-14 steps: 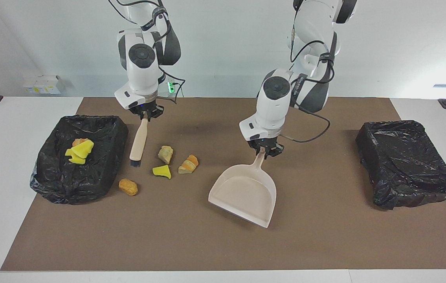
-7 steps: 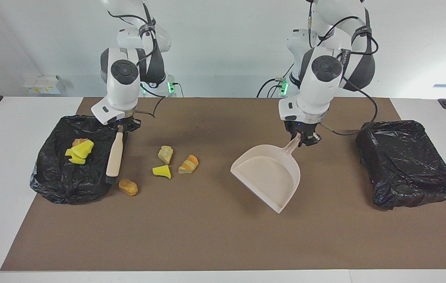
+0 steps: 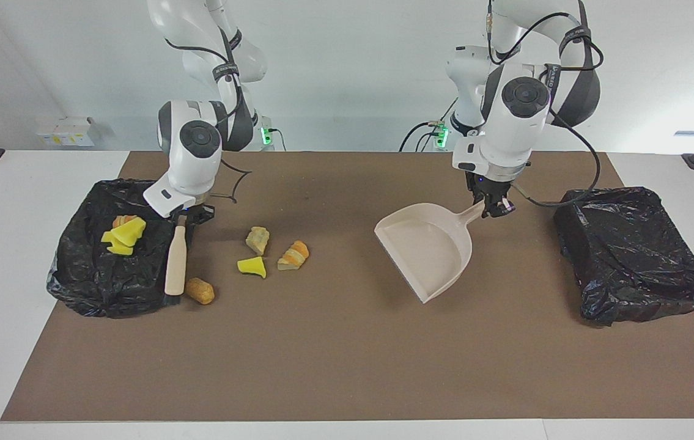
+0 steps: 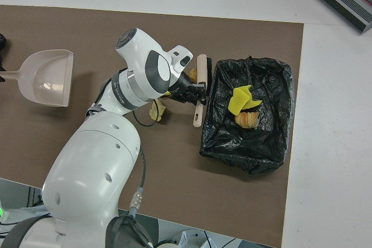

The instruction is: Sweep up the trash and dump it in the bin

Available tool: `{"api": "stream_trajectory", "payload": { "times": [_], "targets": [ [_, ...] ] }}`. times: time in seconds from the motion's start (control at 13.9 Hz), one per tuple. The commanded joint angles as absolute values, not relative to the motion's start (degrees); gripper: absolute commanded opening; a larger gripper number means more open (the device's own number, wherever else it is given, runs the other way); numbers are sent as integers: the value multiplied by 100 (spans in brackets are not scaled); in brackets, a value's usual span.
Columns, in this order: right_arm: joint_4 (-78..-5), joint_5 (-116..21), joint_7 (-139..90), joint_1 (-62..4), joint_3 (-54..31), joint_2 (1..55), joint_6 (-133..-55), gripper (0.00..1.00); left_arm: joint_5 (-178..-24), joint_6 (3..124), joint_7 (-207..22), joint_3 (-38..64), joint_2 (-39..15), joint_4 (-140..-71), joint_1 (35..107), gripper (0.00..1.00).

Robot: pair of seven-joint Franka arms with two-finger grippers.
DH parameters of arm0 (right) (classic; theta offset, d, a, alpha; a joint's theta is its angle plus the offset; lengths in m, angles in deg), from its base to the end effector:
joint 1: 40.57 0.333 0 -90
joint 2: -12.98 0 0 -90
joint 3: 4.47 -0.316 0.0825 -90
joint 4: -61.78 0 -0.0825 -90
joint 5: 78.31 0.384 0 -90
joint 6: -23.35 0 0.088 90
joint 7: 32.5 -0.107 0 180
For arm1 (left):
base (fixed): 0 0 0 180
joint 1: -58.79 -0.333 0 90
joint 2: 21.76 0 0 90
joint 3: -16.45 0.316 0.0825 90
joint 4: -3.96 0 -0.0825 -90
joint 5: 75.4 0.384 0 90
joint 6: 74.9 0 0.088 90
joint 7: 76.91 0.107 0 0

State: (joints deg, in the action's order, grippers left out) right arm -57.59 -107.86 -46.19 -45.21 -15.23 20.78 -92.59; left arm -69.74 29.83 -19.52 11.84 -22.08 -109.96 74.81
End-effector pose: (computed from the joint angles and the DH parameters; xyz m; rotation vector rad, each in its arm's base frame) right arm 0.5504 0.0289 0.3531 2.6910 0.1926 -0.1531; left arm 0.5047 -0.1815 0.4524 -2.3686 1.9834 0.2732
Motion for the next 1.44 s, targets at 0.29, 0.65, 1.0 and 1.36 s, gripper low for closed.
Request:
{"api": "stream_trajectory", "payload": {
  "times": [0.29,0.65,1.0,1.36],
  "targets": [
    [-5907,-9864,-3832,-4217,-1607,2081,-9275,0,-7145,3759,-2822,1153,-2440,-11935,7829,0],
    [-5969,-8651,-3557,-3514,-1616,1966,-9187,0,-7153,4164,-3137,1153,-2439,-12321,8111,0],
    [-5925,-7754,-3961,-2925,-1616,1948,-9266,0,-7347,4208,-3313,1153,-2457,-12383,8102,0],
    [-5530,-7418,-4707,-2362,-1625,2036,-9109,0,-7435,4357,-3595,1153,-2395,-12506,8111,0]
  ]
}}
